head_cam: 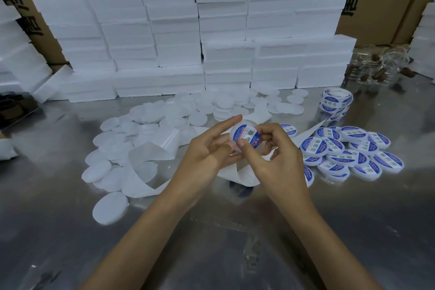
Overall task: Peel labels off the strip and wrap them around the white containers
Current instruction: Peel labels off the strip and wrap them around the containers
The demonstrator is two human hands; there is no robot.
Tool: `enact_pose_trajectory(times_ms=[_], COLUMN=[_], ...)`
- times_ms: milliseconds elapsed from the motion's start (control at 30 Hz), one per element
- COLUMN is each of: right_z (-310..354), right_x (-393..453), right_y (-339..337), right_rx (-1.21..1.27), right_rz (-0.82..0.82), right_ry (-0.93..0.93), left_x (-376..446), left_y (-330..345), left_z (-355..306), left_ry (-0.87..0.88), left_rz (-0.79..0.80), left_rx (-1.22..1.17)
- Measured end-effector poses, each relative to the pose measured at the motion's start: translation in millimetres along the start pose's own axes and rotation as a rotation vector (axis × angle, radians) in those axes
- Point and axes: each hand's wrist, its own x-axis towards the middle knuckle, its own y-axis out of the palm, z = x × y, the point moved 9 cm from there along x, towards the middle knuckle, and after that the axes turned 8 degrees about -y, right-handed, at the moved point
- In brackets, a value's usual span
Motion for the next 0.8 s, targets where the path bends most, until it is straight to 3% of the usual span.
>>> enact_pose_trajectory(times_ms=[133, 400, 633, 800], right_z=[10, -3, -10, -13], right_x=[-3, 4, 1, 3], right_y=[3, -7, 0, -1], right_rx=[-0.187, -0.319, -0.415, -0.326], right_rz=[-0.003, 0.073, 0.212, 0.157], right_ry=[-0.104, -0.045, -0.034, -0.041], left_x=[3, 3, -3, -5], left_y=[-5, 1, 12, 14], left_z=[6, 18, 23, 22], left_ry=[-0.061, -0.189, -0.239, -0.216], left_rz=[-0.009, 0.091, 0.218, 0.232], left_rx=[-0.149, -0.474, -0.522, -0.444])
